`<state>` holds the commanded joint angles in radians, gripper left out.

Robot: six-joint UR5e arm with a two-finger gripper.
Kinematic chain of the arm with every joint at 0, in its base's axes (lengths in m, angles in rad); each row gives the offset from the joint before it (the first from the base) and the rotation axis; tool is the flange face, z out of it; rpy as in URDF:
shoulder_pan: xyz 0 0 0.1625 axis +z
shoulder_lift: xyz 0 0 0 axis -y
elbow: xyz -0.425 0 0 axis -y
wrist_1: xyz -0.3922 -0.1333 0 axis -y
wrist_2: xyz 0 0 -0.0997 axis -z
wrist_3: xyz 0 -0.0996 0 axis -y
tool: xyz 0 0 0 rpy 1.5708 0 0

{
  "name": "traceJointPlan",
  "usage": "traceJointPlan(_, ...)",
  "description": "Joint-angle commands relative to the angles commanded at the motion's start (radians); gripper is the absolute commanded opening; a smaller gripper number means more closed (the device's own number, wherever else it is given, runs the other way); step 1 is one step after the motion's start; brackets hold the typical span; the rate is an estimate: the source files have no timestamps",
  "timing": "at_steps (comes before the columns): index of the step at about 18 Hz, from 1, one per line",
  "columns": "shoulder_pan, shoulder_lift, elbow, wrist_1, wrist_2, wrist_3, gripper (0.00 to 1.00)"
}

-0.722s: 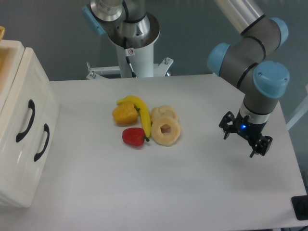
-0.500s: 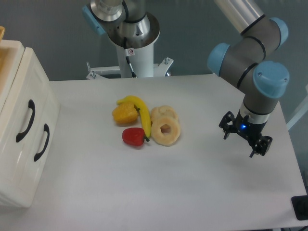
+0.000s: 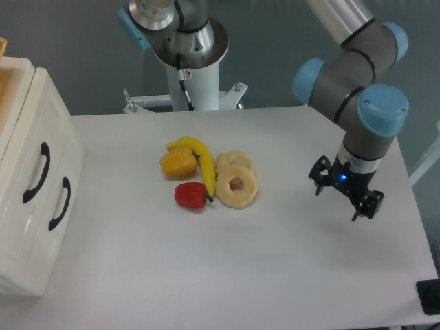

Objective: Slide open the top white drawer
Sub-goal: 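Move the gripper across the table to the upper drawer's black handle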

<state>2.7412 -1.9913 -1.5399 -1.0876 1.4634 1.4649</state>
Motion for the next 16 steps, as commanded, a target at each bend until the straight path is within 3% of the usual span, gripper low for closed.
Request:
traceJointPlan(3,-0.002,0.045,-0.049,0.002,-0.003,-0.003,1.00)
traceJointPlan(5,-0.005,0.065,-0.055,0.000,-0.012,-0.078,1.00)
traceJointPlan(10,-0.044,0.137,-0.150,-0.009,-0.091,-0.219,1.00)
traceJointPlan(11,-0.064,0.140,-0.155,-0.026,-0.091,-0.239,1.00)
traceJointPlan(16,-0.172,0.200,-0.158,-0.219,-0.091,-0.377,1.00)
